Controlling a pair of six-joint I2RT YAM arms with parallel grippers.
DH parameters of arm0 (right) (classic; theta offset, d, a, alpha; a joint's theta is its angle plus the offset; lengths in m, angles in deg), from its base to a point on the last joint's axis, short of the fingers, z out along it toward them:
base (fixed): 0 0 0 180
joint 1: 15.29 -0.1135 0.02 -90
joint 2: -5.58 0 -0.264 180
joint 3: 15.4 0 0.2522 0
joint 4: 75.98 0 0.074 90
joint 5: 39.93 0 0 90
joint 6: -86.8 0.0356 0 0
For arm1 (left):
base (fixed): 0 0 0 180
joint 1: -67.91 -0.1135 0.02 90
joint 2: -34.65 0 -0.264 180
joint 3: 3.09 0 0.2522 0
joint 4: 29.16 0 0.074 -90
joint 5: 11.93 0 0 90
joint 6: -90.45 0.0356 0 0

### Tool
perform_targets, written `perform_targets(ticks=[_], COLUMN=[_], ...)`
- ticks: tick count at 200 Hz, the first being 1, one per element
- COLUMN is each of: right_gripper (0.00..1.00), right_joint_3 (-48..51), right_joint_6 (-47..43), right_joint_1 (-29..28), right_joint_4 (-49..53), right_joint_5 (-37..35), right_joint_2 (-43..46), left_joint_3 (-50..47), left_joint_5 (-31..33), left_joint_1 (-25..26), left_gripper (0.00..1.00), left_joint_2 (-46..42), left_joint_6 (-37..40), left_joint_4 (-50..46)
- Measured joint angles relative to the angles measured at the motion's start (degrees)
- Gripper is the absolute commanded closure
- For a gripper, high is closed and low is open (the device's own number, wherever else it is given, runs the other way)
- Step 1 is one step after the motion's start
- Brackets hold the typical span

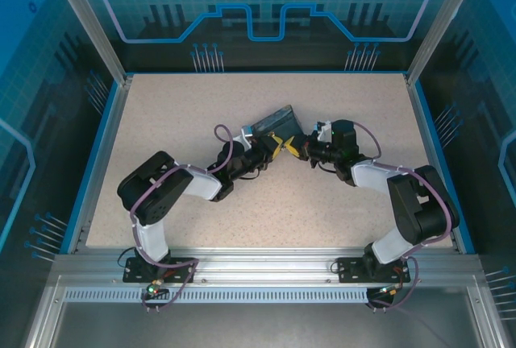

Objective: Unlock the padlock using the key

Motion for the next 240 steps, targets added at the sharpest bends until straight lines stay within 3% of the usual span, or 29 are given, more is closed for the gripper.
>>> perform_targets(ticks=[108,145,199,240], right_gripper=[1.0,0.75,0.28,0.18], right_joint_3=[0.04,0.13,0.68,2.08], right_joint_6=[-0.5,-1.53,-5.92,-13.66], right_joint_1=[0.0,-0.13,-0.7,0.85], right_joint_4=[0.15,0.57,3.82,13.75], right_joint_5=[0.24,1.01,2.1,3.06], right_joint_2=[-1.66,-1.81,1.9,9.62], left_joint_3=[-0.46,-1.18,-2.6,-2.62], left_joint_5=[-0.61,-1.46,-4.42,-5.66], left_joint_1=[-0.28,-0.26,-0.26,-0.72], left_gripper=[1.0,1.0,1.0,1.0], left_joint_2=[1.07,1.09,1.66,1.66], left_joint_6=[1.07,0.61,-1.64,-1.77], left_joint_4=[0.42,0.48,0.98,-0.17])
